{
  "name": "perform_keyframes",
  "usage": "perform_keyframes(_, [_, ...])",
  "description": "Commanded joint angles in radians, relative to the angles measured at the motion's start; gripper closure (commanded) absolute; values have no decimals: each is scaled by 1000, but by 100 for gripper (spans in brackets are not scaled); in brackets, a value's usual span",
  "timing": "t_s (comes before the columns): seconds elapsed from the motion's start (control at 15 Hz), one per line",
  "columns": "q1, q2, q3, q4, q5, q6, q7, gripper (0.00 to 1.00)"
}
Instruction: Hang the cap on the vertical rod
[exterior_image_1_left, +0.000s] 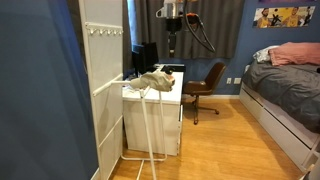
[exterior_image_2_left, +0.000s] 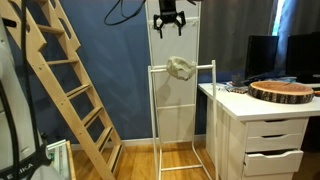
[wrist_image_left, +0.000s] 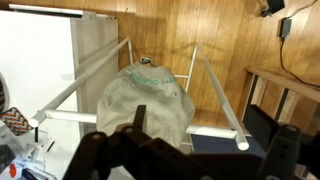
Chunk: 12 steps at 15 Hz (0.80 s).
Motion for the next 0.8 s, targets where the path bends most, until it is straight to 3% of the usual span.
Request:
perform_keyframes(0.0, [-32, 51, 15, 48, 43, 42, -12, 0])
perform_keyframes(0.73, [-64, 302, 45, 255, 99, 45, -2, 0])
